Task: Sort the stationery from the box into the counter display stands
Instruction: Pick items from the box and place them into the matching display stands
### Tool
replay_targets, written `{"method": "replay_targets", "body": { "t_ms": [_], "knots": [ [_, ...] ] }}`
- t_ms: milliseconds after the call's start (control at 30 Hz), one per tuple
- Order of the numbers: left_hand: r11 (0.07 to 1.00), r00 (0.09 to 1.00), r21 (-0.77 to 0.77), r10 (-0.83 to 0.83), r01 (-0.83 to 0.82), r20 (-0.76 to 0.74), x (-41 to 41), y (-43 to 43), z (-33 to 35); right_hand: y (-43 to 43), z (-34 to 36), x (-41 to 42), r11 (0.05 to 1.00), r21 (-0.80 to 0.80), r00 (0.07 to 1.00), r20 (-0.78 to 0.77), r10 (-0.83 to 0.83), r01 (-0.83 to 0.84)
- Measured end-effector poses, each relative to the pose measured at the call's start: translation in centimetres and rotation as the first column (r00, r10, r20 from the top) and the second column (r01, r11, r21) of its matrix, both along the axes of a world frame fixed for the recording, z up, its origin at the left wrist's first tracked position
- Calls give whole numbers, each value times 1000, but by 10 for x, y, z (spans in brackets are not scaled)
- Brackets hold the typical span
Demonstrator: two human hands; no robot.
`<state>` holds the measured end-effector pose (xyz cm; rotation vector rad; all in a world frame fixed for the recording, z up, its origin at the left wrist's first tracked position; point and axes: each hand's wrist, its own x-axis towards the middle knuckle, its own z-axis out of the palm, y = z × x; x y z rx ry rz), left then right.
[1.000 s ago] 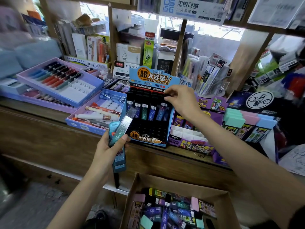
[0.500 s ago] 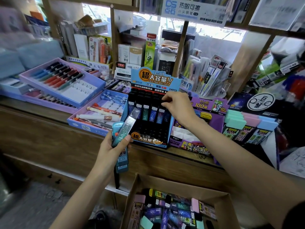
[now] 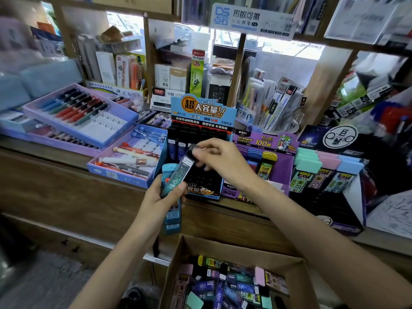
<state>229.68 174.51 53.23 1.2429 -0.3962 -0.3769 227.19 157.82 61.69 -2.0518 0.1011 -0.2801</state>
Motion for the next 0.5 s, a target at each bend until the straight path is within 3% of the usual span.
{"method": "replay_targets", "body": {
  "t_ms": [267, 400, 500],
  "knots": [
    [996, 997, 81, -52, 48, 52, -4, -7, 2, -2, -3, -8, 881, 462, 994, -35, -101, 105],
    [998, 997, 51, -34, 38, -73, -1, -7, 1, -25, 22, -4, 880, 440, 973, 57, -225, 178],
    [999, 992, 24, -18, 22, -124, 3, -4, 2, -44, 37, 0, 934, 260, 947, 144, -286, 243]
  ]
}}
